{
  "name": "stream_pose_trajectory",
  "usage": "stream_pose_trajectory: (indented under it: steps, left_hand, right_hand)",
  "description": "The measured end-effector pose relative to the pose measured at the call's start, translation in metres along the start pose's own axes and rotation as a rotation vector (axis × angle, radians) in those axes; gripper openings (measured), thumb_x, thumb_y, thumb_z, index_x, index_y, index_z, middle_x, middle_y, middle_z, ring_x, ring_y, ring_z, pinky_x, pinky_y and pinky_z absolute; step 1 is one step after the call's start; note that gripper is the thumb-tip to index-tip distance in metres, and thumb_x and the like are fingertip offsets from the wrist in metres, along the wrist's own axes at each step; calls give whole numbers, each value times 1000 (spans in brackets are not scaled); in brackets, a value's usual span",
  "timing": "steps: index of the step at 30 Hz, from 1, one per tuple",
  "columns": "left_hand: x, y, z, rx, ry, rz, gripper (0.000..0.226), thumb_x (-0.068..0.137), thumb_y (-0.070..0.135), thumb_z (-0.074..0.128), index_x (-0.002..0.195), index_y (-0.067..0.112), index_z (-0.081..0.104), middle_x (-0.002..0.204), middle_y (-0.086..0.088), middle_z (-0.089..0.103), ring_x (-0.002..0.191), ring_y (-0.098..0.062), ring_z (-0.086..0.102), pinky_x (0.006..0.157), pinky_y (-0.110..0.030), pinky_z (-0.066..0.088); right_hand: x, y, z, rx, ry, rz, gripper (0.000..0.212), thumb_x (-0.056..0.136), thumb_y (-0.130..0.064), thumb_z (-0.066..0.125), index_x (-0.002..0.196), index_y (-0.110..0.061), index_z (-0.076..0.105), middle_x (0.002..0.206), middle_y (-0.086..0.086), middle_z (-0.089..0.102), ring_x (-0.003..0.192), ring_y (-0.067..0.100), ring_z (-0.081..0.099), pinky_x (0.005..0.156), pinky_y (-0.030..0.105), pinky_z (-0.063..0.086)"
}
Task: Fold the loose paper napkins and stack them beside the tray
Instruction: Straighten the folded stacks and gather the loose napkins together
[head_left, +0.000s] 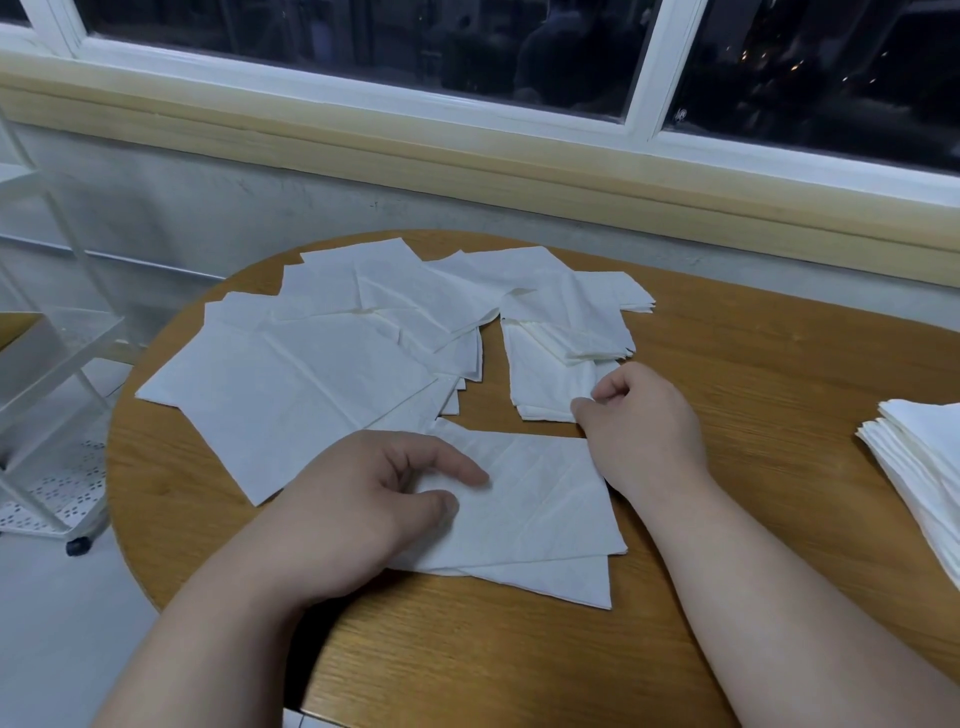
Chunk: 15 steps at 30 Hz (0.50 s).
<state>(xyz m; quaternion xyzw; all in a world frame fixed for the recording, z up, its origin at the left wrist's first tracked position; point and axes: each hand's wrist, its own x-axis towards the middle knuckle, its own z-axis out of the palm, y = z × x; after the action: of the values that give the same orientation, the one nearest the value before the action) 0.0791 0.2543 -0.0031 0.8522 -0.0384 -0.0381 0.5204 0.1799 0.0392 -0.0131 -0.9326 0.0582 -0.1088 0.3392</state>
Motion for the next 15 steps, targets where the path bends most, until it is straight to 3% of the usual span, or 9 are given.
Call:
stream_pose_trajectory:
  steps: [5, 10, 15]
  left_hand:
    - [-1, 1, 1, -28, -13, 14, 20, 80, 32, 67, 91, 45, 76, 49, 9, 26, 45, -10, 26, 46, -21, 23]
    - [-1, -2, 0, 0, 1, 6, 33, 90, 13, 68, 90, 44, 76, 47, 10, 25, 44, -9, 26, 45, -19, 23]
    - [0, -2, 0, 1, 3, 2, 32, 89, 14, 68, 89, 45, 76, 47, 11, 25, 44, -9, 26, 45, -17, 23]
  right_hand:
    - [1, 0, 0, 2, -7, 9, 15, 86, -23, 65, 75, -30, 57, 81, -11, 61, 79, 14, 58, 87, 45, 50]
    - [0, 2, -6, 124, 15, 8, 10, 89, -21, 67, 80, -23, 65, 75, -9, 63, 68, 8, 56, 56, 27, 42]
    - [-3, 1, -15, 403, 78, 61, 4, 87, -19, 68, 84, -20, 67, 71, 0, 73, 70, 16, 68, 61, 29, 48]
